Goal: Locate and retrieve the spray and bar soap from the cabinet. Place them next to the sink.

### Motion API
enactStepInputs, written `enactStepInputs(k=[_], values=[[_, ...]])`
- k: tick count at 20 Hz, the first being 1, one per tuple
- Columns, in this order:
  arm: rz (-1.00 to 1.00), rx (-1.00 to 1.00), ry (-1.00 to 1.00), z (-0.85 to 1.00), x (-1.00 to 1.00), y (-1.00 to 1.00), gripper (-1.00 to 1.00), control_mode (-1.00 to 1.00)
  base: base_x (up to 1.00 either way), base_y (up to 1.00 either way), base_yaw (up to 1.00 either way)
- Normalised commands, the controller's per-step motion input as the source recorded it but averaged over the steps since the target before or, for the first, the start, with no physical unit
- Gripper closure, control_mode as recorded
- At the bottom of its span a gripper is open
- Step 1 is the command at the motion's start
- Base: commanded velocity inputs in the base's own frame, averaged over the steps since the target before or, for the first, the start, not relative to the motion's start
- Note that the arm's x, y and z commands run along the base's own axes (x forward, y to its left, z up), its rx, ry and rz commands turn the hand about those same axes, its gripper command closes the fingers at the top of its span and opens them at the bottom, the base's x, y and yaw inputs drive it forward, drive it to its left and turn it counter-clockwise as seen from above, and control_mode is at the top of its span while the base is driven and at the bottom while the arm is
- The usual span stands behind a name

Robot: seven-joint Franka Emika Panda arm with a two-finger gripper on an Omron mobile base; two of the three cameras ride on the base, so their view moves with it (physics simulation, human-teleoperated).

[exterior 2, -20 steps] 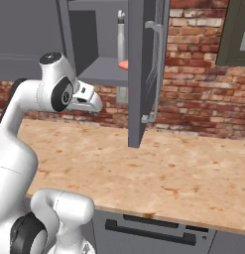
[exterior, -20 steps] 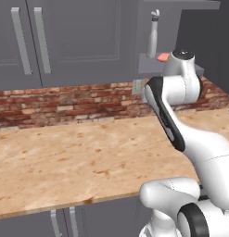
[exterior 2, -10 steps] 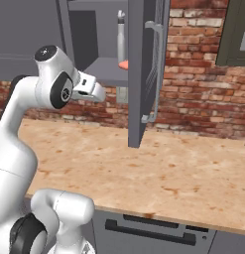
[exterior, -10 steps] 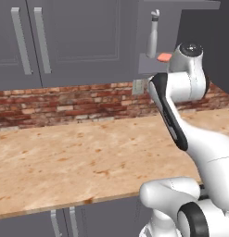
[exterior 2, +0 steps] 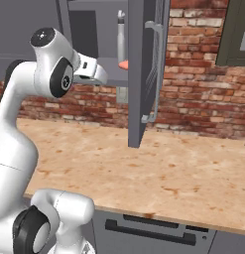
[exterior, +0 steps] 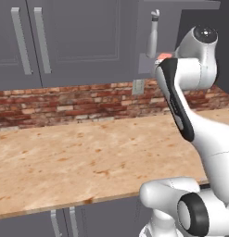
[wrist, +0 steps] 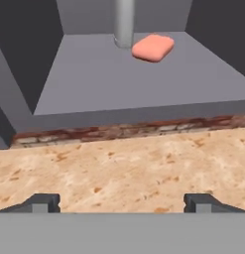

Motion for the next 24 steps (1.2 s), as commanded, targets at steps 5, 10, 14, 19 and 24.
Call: enactStepInputs(k=[5,10,14,19,24], values=[[0.0,0.0,-0.16,0.32,0.31,-0.17,-1.0,-1.0,0.0,0.0,0.0],[0.0,0.02,-0.06,0.06,0.54,-0.01,-1.0,-1.0,0.0,0.0,0.0],[0.0,0.0,-0.01,0.21,0.48,-0.06,-1.0,-1.0,0.0,0.0,0.0],[-0.01,-0.01,0.0,0.36,0.37,-0.15,-1.0,-1.0,0.0,0.0,0.0],[0.0,-0.01,0.02,0.04,0.41,-0.09,-1.0,-1.0,0.0,0.0,0.0]])
